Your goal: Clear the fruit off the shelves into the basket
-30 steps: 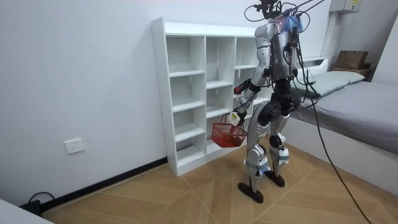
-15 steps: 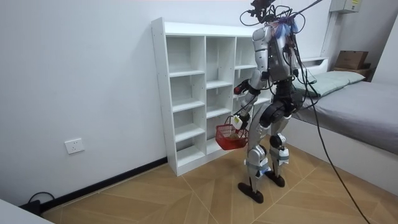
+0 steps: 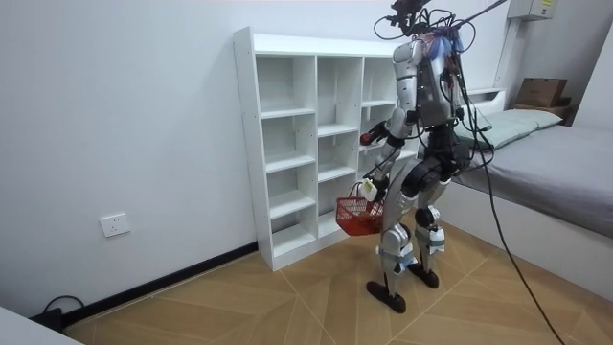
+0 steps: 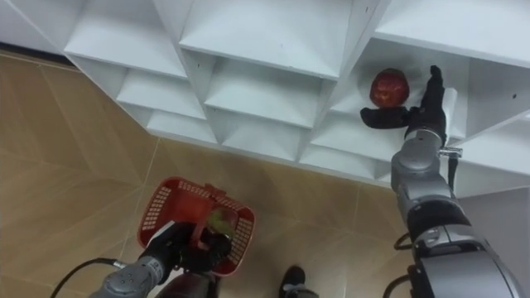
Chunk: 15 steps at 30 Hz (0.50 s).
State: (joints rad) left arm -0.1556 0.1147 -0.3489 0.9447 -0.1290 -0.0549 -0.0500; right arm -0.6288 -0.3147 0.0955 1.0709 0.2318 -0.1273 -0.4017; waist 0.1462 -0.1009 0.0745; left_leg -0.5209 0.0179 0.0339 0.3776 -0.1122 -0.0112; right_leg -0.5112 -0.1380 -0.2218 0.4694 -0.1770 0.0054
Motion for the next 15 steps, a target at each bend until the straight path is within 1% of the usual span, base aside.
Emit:
queue_targets(
  k=[4, 15],
  targets=[
    [-1, -80, -8, 0, 5, 33, 5, 100, 0, -42, -4, 3, 122, 131, 93, 0, -10, 1, -1, 1, 2, 2, 25, 2, 2, 8, 0, 2, 17, 0, 0, 0],
    [-2, -67, -78, 4, -6, 118, -13, 100, 1, -40, 9, 4, 22, 208, 223, 0, -1, -2, -6, 4, 4, 5, 24, 6, 3, 9, -1, 0, 31, -1, -2, 0]
  ],
)
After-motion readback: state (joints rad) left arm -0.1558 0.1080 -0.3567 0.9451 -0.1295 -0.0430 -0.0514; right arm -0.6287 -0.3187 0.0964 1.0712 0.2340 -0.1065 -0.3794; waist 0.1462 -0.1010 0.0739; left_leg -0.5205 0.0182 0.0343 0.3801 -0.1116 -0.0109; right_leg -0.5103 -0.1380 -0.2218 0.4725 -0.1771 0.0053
